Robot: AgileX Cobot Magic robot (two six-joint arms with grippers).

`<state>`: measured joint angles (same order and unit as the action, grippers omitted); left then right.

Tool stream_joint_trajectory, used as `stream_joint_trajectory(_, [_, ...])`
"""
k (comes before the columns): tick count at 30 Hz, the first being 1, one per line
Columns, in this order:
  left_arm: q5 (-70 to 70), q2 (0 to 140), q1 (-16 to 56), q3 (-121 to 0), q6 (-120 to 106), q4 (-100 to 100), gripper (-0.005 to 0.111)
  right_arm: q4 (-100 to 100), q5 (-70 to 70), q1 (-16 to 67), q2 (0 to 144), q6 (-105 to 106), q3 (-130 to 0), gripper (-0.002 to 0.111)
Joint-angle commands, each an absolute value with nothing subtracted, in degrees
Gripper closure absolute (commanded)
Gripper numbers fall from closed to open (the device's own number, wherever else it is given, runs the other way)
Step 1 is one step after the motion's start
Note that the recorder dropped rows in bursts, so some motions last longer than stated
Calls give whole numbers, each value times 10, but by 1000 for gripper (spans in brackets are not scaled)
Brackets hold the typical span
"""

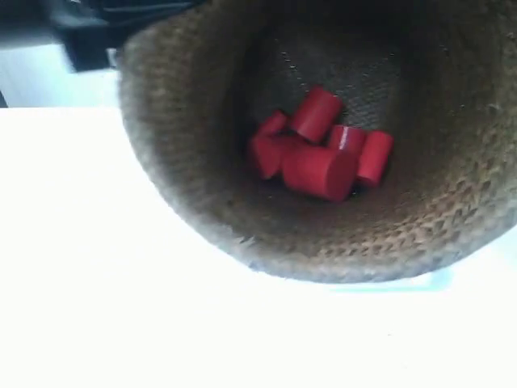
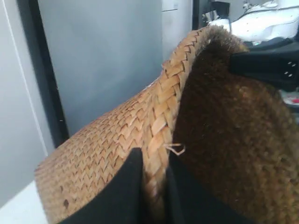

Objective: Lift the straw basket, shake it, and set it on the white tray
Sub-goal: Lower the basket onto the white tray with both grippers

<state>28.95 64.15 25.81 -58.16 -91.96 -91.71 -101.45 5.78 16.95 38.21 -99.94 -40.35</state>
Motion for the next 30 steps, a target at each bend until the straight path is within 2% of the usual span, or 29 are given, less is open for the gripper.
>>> stream_joint_trajectory(1, [183, 698, 307, -616, -1011, -999, 107, -999, -144, 160, 424, -1008, -407, 108])
stream_joint_trajectory(9, [146, 827, 311, -681, -882, -982, 107, -995, -247, 160, 572, -1043, -408, 108])
stream_joint_trajectory(11, [149, 856, 310, -697, -821, -941, 107, -934, -282, 160, 608, -1005, -419, 108])
stream_joint_trajectory(18, [244, 954, 310, -773, -741, -917, 107, -870, -388, 160, 638, -917, -434, 108])
stream_joint_trajectory(28, [251, 956, 310, -774, -703, -853, 107, -846, -344, 138, 667, -917, -434, 108])
stream_joint_trajectory(30, [247, 956, 310, -774, -704, -853, 103, -860, -328, 138, 667, -917, -434, 105])
